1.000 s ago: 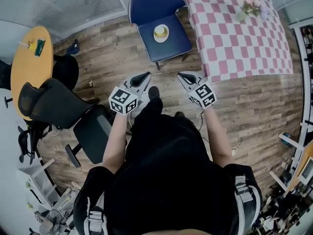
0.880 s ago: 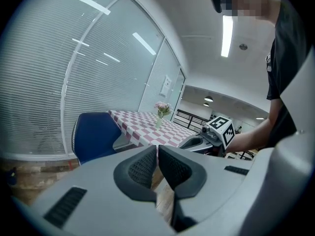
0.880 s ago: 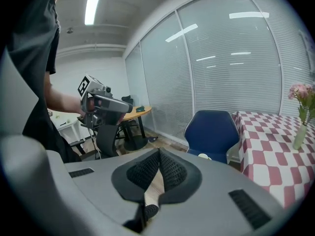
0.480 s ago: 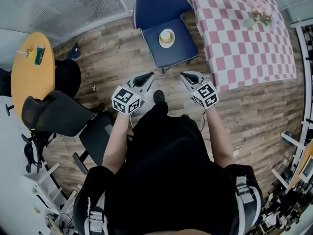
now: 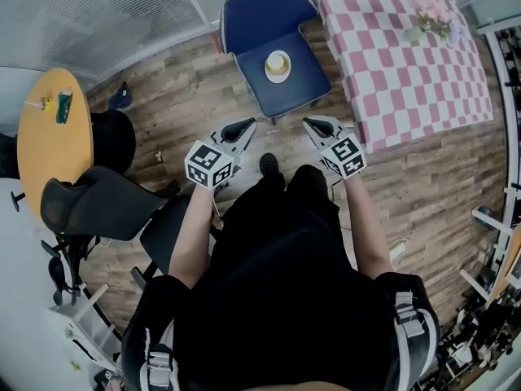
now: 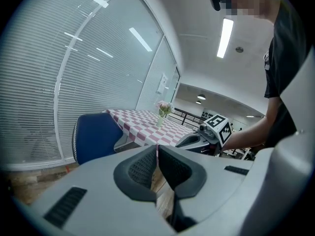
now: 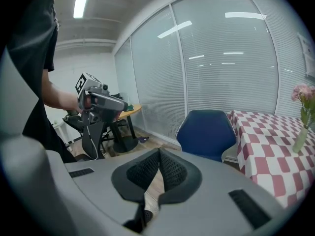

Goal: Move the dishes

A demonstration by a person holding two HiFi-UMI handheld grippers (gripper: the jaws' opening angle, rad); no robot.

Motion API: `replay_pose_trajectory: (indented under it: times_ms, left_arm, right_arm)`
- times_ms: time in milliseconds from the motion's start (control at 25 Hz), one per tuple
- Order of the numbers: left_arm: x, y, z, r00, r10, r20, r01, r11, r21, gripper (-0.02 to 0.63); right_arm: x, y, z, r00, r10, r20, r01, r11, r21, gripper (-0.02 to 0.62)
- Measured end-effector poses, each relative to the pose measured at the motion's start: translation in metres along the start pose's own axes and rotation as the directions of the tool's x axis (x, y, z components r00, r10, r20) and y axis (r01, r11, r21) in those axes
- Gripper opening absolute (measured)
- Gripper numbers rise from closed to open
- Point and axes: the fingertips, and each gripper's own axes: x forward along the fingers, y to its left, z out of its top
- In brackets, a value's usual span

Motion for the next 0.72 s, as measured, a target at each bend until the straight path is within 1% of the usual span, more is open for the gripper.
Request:
replay_pose_trajectory:
  times_ms: [280, 520, 720]
  left_arm:
    - [-0.010, 0.001, 0.000, 1.000, -0.003, 0.010, 0.003, 1.000, -0.001, 0.031]
    - [-0.024, 0.016, -0.006, 0.999, 0.034, 0.024, -0.034, 0.999, -0.026, 0.031]
    - [-0.028, 0.027, -0.005, 0.997, 0.063, 0.035, -0.061, 0.997, -0.039, 0.031]
  right_arm:
    - [0.009, 0.007, 0.006, 1.000, 0.004, -0.011, -0.005, 1.000, -0.027, 0.017]
    - [0.027, 0.012, 0.016, 1.000, 0.018, -0.010, -0.018, 0.999, -0.048, 0.017]
    - [0.040, 0.006, 0.025, 1.000, 0.022, -0.007, -0.022, 0.997, -0.071, 0.017]
